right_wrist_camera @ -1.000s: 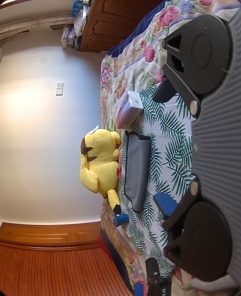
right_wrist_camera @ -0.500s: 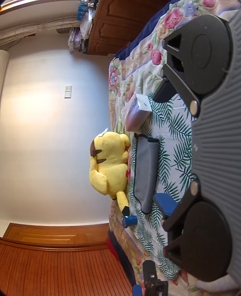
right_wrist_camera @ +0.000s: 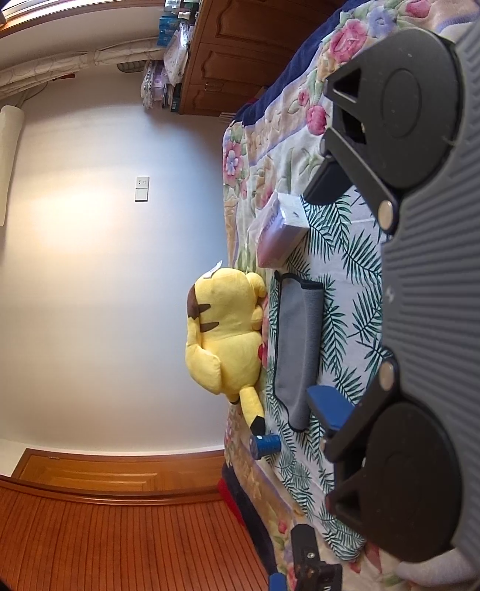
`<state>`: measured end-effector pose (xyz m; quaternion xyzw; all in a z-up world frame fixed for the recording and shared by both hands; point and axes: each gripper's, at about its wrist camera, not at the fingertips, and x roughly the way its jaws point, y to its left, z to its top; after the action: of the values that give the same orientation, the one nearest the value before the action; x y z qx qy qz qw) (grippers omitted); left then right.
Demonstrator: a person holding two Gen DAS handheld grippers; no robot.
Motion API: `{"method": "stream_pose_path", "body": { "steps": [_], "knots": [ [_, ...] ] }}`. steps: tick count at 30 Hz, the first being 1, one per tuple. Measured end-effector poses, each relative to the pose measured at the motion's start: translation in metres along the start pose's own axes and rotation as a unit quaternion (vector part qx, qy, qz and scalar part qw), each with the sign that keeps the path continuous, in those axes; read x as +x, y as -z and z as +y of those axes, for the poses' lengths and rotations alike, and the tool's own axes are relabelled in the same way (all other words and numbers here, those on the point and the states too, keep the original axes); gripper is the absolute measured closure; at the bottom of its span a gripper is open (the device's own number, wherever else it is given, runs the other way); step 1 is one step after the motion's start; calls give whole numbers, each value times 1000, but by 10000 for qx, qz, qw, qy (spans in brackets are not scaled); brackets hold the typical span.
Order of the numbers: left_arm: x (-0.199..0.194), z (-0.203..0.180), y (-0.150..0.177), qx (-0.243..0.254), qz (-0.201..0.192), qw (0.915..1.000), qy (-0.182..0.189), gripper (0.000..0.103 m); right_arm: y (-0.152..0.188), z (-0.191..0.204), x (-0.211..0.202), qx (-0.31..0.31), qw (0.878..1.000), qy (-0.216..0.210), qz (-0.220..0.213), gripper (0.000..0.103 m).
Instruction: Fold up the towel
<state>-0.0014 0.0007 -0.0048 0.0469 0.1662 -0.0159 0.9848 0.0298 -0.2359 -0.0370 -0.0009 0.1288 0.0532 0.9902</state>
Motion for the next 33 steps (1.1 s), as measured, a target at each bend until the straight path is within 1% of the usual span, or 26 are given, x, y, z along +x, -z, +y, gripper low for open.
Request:
{"method": "stream_pose_path", "body": {
  "steps": [33],
  "knots": [
    [0, 1, 3, -32, 15, 10000, -6, 0, 1, 0, 1, -1, 10000, -2, 7, 0]
  ]
}}
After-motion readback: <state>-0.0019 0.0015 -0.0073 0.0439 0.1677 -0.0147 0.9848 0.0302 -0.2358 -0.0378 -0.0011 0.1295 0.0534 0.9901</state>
